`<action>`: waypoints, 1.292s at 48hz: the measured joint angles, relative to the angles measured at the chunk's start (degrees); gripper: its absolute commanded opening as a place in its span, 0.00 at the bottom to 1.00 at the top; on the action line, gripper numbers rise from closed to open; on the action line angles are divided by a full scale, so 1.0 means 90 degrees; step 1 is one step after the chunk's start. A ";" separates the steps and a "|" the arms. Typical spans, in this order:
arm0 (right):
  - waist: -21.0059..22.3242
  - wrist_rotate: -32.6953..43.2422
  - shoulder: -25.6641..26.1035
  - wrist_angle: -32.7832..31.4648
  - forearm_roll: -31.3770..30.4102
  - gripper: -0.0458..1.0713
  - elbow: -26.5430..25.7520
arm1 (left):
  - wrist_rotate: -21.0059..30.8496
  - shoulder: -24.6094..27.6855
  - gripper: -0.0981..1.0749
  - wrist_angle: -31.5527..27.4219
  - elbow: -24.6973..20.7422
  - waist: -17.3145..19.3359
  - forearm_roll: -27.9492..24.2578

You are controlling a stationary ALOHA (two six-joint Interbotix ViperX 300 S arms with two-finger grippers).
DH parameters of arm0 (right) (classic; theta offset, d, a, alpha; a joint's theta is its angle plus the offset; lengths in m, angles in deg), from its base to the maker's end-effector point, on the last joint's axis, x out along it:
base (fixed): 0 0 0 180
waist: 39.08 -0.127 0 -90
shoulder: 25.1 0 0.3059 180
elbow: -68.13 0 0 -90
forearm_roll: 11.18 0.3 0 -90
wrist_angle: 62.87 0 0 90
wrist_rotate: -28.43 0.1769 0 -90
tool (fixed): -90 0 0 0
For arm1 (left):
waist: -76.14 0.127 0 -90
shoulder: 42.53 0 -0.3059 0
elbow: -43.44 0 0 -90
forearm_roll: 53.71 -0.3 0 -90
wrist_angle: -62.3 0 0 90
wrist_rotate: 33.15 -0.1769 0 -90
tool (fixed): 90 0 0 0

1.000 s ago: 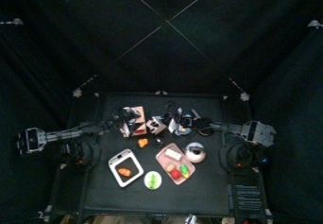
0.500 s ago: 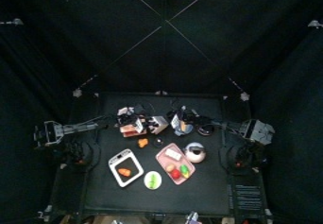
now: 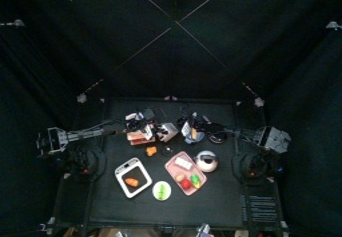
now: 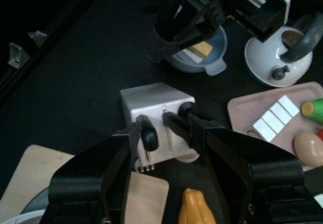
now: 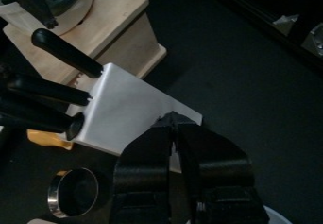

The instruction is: Grab cleaver

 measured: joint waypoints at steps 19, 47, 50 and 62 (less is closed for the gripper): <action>0.0000 0.0039 -0.0205 0.0000 0.0029 0.43 -0.0029 | 0.0869 -0.0088 0.81 -0.2168 -0.1094 0.0146 -0.1709; 0.0000 0.0059 -0.0244 0.0010 0.0039 0.43 -0.0059 | 0.5068 -0.0117 0.81 -0.2148 -0.0361 -0.0928 -0.4658; 0.0000 0.0059 -0.0264 0.0000 0.0039 0.43 -0.0059 | 0.5293 -0.0117 0.81 -0.2021 -0.0313 -0.0928 -0.4854; 0.0000 0.0059 -0.0342 0.0000 0.0039 0.43 -0.0107 | 0.5586 -0.0117 0.81 -0.1553 -0.0166 -0.0928 -0.5098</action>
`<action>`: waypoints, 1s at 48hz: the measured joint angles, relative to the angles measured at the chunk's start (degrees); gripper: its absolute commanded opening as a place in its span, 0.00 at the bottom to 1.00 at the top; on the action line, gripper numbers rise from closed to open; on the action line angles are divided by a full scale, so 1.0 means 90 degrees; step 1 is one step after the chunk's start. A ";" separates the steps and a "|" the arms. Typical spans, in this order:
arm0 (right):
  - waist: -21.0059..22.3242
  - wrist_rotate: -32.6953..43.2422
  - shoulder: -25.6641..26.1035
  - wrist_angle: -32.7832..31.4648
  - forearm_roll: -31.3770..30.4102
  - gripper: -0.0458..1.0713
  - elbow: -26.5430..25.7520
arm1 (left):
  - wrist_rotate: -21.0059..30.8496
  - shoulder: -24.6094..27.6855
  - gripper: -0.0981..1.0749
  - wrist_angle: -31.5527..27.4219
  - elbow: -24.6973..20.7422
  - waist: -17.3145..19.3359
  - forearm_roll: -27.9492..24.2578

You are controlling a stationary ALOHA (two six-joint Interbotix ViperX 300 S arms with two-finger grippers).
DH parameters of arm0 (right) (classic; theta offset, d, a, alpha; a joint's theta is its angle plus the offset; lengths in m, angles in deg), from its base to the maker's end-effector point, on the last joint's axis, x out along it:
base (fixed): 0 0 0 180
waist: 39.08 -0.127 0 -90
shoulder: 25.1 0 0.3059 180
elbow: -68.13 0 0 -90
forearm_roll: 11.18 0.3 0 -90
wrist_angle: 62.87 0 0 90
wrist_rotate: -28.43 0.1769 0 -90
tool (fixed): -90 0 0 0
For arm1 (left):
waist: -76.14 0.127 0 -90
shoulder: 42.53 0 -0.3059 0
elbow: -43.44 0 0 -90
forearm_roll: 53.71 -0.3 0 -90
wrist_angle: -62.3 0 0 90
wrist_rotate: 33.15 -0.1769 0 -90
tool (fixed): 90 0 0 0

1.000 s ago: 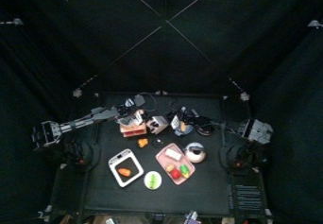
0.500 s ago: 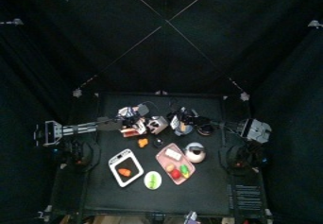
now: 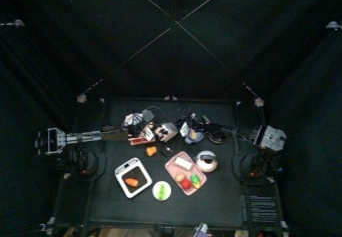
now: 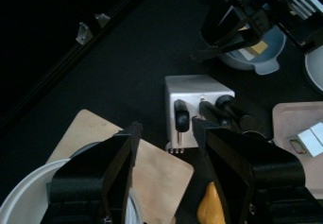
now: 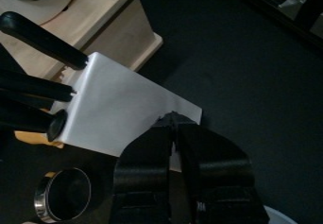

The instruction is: Grab cleaver

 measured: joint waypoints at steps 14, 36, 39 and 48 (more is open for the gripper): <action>0.0000 0.0000 -0.0068 0.0000 0.0000 0.43 -0.0068 | 0.0029 0.0039 0.81 0.0088 0.0049 0.0000 0.0010; 0.0000 0.0000 -0.0215 0.0000 0.0000 0.42 -0.0205 | 0.0078 0.0371 0.80 0.0391 0.0049 0.0137 0.0020; -0.0010 0.0000 -0.0234 0.0000 0.0000 0.42 -0.0215 | 0.0078 0.0400 0.78 0.0459 0.0059 0.0176 0.0029; -0.0010 0.0000 -0.0264 0.0000 0.0000 0.42 -0.0225 | 0.0088 0.0449 0.73 0.0635 0.0049 0.0254 0.0059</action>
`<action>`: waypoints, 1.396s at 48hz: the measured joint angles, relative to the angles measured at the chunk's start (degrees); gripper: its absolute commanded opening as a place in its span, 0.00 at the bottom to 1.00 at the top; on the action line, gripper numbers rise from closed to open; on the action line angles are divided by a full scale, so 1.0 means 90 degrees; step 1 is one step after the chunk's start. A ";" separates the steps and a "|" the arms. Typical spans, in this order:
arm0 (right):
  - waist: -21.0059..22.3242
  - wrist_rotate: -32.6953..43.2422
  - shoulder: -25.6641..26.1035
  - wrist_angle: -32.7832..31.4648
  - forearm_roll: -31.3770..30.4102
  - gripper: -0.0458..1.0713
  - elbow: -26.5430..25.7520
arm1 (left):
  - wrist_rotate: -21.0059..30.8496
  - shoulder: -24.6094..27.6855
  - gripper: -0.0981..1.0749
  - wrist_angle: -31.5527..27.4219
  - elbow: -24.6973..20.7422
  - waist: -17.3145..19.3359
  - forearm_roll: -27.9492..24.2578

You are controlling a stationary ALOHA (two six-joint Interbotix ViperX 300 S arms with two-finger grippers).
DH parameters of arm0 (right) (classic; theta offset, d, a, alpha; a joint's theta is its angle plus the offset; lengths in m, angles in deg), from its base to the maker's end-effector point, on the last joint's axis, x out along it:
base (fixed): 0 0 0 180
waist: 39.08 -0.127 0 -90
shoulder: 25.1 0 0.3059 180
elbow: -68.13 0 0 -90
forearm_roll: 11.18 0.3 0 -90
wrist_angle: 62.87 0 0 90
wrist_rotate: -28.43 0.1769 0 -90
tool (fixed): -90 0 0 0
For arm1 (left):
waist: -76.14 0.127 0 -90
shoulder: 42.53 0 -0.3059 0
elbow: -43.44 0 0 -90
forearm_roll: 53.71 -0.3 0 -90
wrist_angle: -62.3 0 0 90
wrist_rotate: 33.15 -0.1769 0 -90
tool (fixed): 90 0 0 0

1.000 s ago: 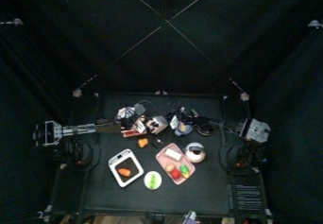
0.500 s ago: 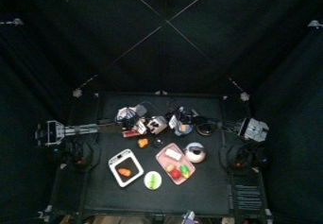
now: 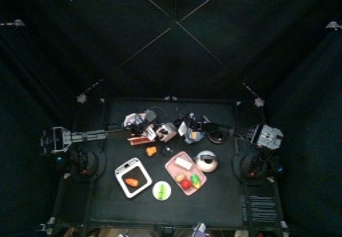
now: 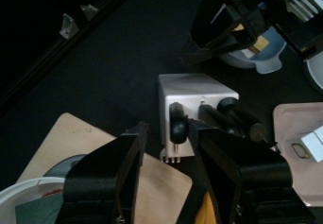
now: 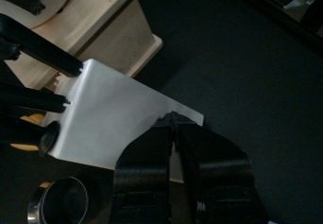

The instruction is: Grab cleaver

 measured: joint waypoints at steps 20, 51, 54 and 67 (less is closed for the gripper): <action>0.0000 0.0000 0.0000 0.0000 0.0000 0.42 0.0010 | -0.0010 0.0166 0.60 0.0049 -0.0107 0.0039 0.0010; -0.0107 0.0000 -0.0107 0.0010 0.0000 0.42 0.0010 | -0.0020 0.0244 0.49 0.0059 -0.0156 -0.0010 0.0078; -0.0137 0.0000 -0.0117 0.0010 0.0010 0.42 0.0000 | -0.0020 0.0254 0.49 0.0059 -0.0156 0.0000 0.0088; -0.0186 0.0000 -0.0137 0.0010 0.0107 0.42 0.0000 | -0.0029 0.0312 0.49 0.0068 -0.0186 -0.0010 0.0088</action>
